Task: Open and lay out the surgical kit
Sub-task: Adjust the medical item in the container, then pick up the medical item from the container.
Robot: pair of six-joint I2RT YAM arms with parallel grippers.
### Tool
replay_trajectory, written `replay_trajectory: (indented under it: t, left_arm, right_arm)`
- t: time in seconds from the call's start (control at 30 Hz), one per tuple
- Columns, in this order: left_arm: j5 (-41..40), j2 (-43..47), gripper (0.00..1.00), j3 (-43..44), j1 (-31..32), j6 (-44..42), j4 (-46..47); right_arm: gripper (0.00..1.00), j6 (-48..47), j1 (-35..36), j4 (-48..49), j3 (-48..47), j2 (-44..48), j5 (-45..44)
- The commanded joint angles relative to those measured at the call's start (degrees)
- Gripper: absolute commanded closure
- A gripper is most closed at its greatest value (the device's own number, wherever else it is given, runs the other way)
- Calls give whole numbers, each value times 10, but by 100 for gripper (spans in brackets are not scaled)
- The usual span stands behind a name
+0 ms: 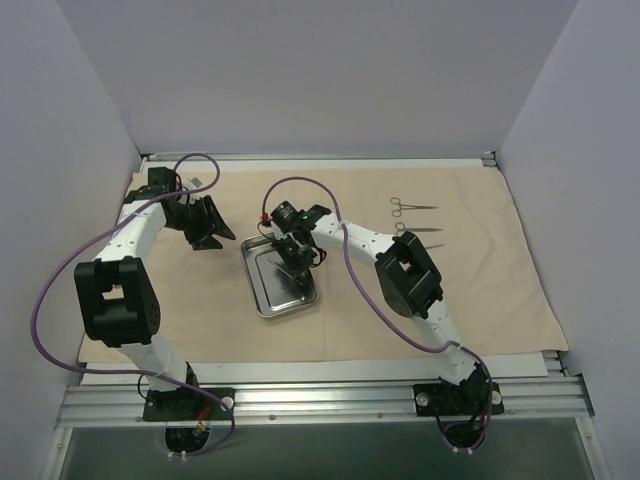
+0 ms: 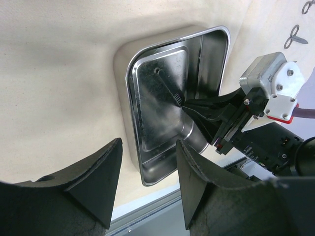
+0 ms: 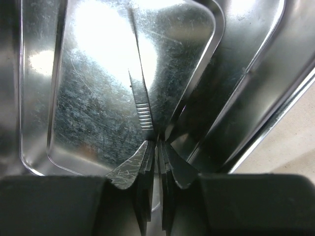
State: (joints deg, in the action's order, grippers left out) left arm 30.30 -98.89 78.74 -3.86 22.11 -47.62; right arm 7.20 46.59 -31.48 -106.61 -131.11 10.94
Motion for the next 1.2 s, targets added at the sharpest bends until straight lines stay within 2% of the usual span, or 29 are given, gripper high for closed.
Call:
replay_trajectory:
  t: [0.0,0.07,0.23,0.47,0.83,0.97,1.17]
  left_arm:
    - [5,27,44,9,-4,-8,2]
    - [5,27,43,8,-5,-8,2]
    - [7,27,43,5,-5,-8,5]
    - [9,26,43,6,-5,-8,7]
    - [12,25,44,6,-5,-7,9]
    - [12,26,43,6,-5,-7,9]
    - [13,24,44,8,-5,-8,6]
  right_arm:
    - [89,-11,1,-37,-10,1,-24]
    - [83,-6,3,-35,-1,11,-31]
    - [78,2,5,-30,-1,32,-49]
    - [71,-11,7,-58,-47,31,-59]
    - [69,-14,7,-53,-16,46,-32]
    - [63,-13,10,-48,-5,41,-26]
    - [61,-12,11,-49,-4,31,-25]
